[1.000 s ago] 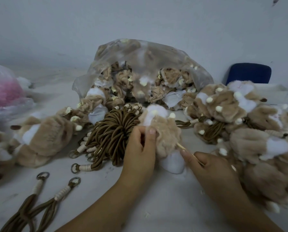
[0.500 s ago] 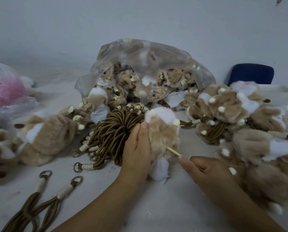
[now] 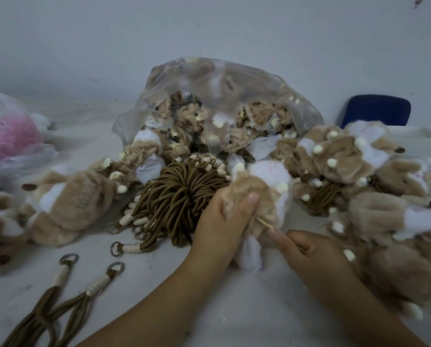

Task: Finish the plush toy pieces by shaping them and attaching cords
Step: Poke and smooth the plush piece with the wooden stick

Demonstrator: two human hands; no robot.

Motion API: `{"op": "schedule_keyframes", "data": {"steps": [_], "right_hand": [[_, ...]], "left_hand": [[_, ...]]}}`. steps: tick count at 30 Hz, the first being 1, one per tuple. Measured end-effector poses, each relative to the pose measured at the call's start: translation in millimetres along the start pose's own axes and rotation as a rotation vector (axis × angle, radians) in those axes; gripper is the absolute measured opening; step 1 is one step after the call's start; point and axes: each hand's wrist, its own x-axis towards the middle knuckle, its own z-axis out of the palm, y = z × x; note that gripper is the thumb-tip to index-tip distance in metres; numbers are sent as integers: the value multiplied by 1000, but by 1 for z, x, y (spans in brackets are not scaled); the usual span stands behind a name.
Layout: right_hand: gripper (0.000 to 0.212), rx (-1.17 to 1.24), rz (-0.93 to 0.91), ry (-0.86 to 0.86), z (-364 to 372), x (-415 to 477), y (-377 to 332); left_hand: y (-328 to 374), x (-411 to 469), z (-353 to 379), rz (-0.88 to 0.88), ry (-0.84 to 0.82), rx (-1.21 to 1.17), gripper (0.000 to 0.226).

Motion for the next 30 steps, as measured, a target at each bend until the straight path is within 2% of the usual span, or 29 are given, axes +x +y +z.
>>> {"op": "schedule_keyframes", "data": {"steps": [5, 12, 16, 19, 24, 27, 30], "right_hand": [[65, -11, 24, -10, 0, 1, -2], [64, -135, -13, 3, -9, 0, -4], [54, -175, -63, -17, -10, -2, -8], [64, -77, -117, 1, -8, -2, -8], [57, 110, -108, 26, 1, -4, -11], [64, 70, -74, -1, 3, -4, -10], [66, 21, -63, 7, 3, 0, -8]], "left_hand": [[0, 1, -3, -35, 23, -22, 19], [7, 6, -8, 64, 157, 74, 33], [4, 1, -8, 52, 66, 85, 19], [6, -2, -4, 54, -11, 59, 23], [6, -5, 9, 27, -124, 1, 20], [-1, -6, 5, 50, -112, 88, 38], [0, -8, 3, 99, -27, 93, 37]]}}
